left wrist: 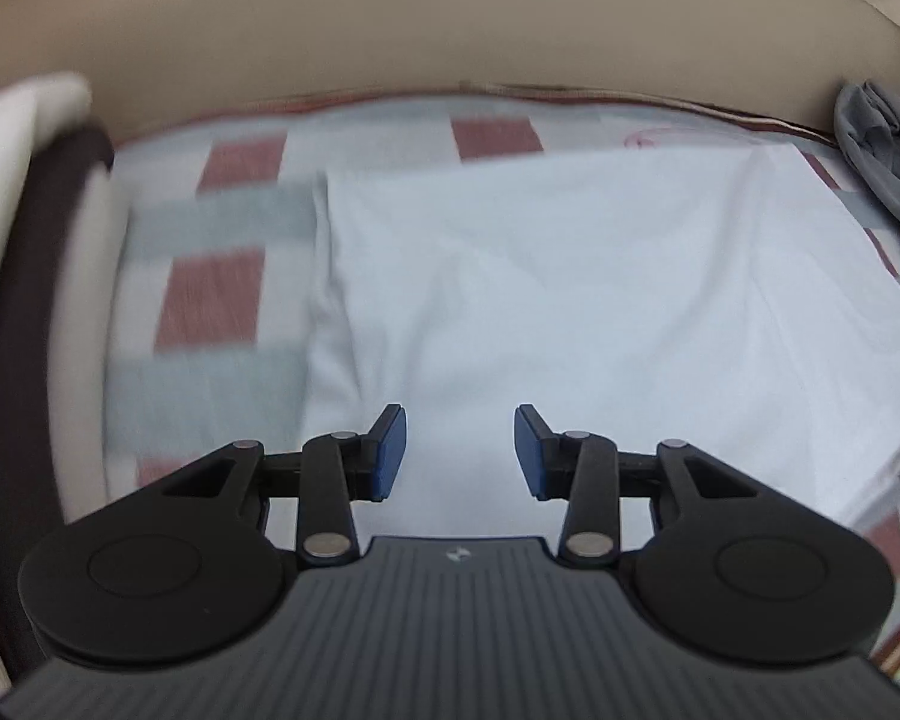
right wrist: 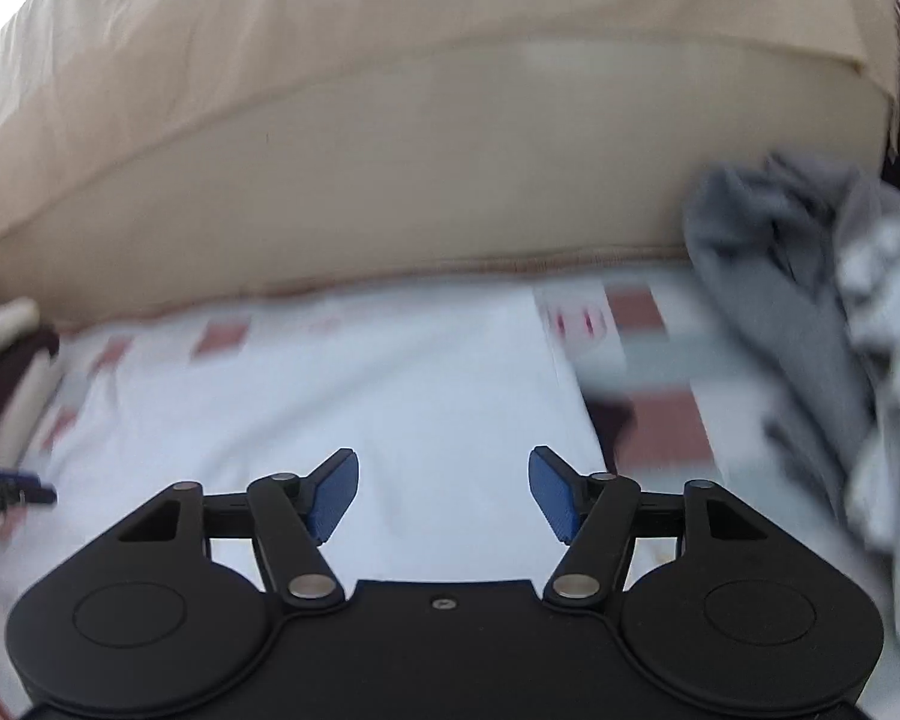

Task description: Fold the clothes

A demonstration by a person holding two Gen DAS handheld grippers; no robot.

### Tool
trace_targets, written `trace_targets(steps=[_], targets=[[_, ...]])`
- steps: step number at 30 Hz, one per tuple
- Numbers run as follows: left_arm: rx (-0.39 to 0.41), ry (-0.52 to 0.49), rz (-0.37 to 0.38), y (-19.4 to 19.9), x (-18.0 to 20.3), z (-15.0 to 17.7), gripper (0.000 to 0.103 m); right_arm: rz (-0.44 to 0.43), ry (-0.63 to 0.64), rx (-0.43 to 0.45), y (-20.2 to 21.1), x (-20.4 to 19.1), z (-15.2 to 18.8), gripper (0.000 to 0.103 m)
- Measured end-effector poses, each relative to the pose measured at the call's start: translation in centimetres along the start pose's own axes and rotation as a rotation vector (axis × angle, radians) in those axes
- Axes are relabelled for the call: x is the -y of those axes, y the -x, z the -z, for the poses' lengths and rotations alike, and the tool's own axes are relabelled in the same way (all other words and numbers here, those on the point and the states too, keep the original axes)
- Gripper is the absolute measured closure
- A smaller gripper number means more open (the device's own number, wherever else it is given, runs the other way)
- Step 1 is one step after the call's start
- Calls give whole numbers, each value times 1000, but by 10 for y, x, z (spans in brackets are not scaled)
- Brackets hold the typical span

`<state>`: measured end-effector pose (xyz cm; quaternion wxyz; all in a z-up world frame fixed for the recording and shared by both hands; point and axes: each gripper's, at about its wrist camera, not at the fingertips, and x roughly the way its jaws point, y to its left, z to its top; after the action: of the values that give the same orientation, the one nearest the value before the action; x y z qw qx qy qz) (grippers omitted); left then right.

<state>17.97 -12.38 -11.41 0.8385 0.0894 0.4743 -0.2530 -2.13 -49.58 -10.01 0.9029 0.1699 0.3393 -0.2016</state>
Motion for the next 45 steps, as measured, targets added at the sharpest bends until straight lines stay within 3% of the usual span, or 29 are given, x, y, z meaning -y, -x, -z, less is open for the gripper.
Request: trace_targets(steps=[6,8,10,14,21,22,23,24,27,28,30,35,40,42,45], targets=[[-25,48,-38,16,20,31,64,61,-104,-98,33,24,30,51],[-36,43,-51,22,25,38,63,128,25,-121,47,21,39,62],[-26,35,-56,29,27,44,63,160,187,-135,55,19,46,62],[-17,34,-60,31,31,53,67,144,169,-73,54,46,58,62],[-22,48,-65,29,34,64,67,127,96,-109,1,58,53,62],[-22,45,-67,28,35,65,67,126,106,-105,-6,57,54,68],[-23,38,-71,29,36,65,67,133,130,-71,-6,53,52,99],[-25,31,-74,29,37,65,67,140,155,-37,-5,49,51,101],[-21,4,-90,36,38,66,67,157,137,81,27,36,38,101],[-22,0,-97,38,37,67,67,183,110,74,30,41,39,101],[-28,-13,-117,40,35,70,67,237,55,58,34,49,41,101],[-50,7,-113,39,27,77,66,222,-40,-119,-11,76,54,101],[-47,52,-120,46,12,76,64,226,-148,-154,-20,86,55,97],[-55,87,-88,49,3,75,64,231,-177,-153,-17,88,56,87],[-69,120,60,54,-7,78,64,304,-133,-177,-6,78,56,62]])
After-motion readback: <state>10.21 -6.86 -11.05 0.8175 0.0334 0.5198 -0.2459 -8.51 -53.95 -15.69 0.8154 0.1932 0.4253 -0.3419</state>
